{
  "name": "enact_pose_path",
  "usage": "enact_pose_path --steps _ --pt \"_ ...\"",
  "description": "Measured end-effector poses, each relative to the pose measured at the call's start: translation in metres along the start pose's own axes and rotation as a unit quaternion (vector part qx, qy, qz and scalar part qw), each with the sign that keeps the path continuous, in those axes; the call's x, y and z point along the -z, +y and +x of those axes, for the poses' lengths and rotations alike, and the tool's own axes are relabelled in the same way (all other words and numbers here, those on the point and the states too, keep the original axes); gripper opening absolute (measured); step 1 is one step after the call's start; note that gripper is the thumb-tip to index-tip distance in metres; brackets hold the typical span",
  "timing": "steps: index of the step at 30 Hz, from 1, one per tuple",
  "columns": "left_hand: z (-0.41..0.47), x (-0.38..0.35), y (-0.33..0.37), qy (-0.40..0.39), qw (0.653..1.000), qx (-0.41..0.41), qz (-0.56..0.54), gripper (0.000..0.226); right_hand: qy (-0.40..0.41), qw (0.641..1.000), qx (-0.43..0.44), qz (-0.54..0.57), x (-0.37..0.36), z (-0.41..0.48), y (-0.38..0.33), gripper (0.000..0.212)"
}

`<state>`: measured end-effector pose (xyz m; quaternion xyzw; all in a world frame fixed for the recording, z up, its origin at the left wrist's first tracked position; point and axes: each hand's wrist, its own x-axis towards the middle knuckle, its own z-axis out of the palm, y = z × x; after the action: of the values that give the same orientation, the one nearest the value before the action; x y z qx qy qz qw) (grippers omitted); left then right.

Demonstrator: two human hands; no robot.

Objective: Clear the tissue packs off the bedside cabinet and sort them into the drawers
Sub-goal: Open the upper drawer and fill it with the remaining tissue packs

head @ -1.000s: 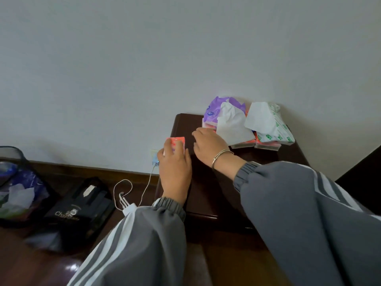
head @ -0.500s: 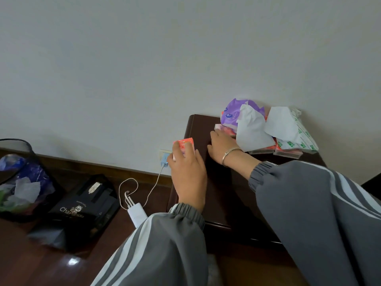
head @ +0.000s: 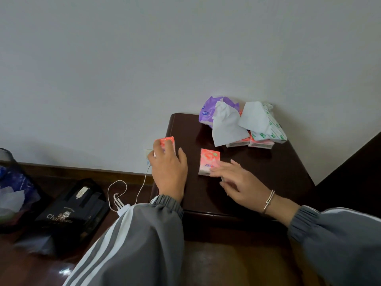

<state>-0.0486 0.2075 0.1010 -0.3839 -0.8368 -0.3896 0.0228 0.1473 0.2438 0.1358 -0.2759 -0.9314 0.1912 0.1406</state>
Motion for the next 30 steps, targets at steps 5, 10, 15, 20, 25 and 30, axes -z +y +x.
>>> enact_pose_path --steps 5,10,15,20,25,30 --pt "-0.003 0.001 0.001 -0.019 0.999 -0.023 0.035 0.045 0.108 0.976 -0.182 -0.048 -0.012 0.016 -0.001 0.061" --pt "-0.005 0.007 0.000 -0.049 0.995 -0.042 0.073 0.042 0.009 0.956 -0.264 -0.129 -0.036 0.045 -0.011 0.079" --pt "-0.019 0.020 -0.005 -0.064 0.993 -0.075 0.062 0.038 0.082 0.950 -0.219 -0.207 -0.046 0.029 -0.011 0.071" --pt "-0.044 0.046 -0.016 -0.096 0.987 -0.124 0.044 0.039 0.114 0.954 -0.188 -0.203 -0.042 -0.001 -0.014 0.063" --pt "-0.099 0.088 -0.026 -0.088 0.985 -0.136 -0.062 0.042 0.124 0.972 -0.162 -0.114 -0.028 -0.055 -0.025 0.061" --pt "-0.191 0.114 -0.039 -0.118 0.969 -0.202 -0.075 0.045 0.164 0.976 -0.146 0.003 -0.021 -0.140 -0.035 0.067"
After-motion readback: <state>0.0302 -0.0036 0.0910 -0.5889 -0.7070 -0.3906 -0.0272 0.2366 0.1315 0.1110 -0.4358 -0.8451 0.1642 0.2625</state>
